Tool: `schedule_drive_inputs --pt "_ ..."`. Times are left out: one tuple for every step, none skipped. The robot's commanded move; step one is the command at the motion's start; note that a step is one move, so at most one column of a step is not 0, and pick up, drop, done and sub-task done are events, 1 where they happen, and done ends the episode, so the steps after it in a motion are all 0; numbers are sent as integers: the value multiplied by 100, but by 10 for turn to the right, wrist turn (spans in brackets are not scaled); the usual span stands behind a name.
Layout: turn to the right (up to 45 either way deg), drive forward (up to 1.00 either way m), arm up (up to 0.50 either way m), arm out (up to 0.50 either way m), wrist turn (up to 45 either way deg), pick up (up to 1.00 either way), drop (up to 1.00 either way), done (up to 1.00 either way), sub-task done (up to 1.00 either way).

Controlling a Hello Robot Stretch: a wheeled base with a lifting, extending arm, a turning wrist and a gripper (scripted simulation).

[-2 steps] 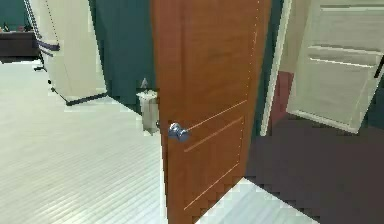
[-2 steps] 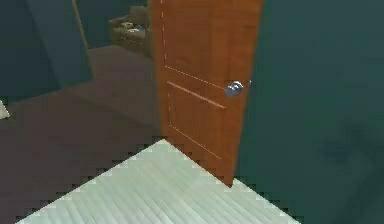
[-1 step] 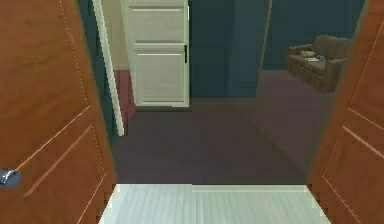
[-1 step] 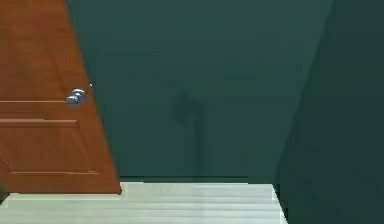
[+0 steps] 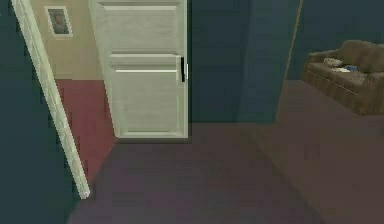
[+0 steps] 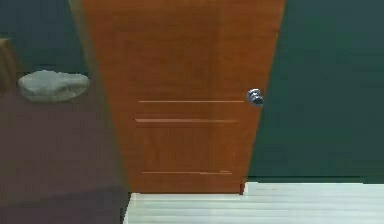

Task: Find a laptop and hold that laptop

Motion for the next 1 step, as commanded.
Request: schedule_drive_inputs --pt "0 80 0 0 0 0 0 0 0"
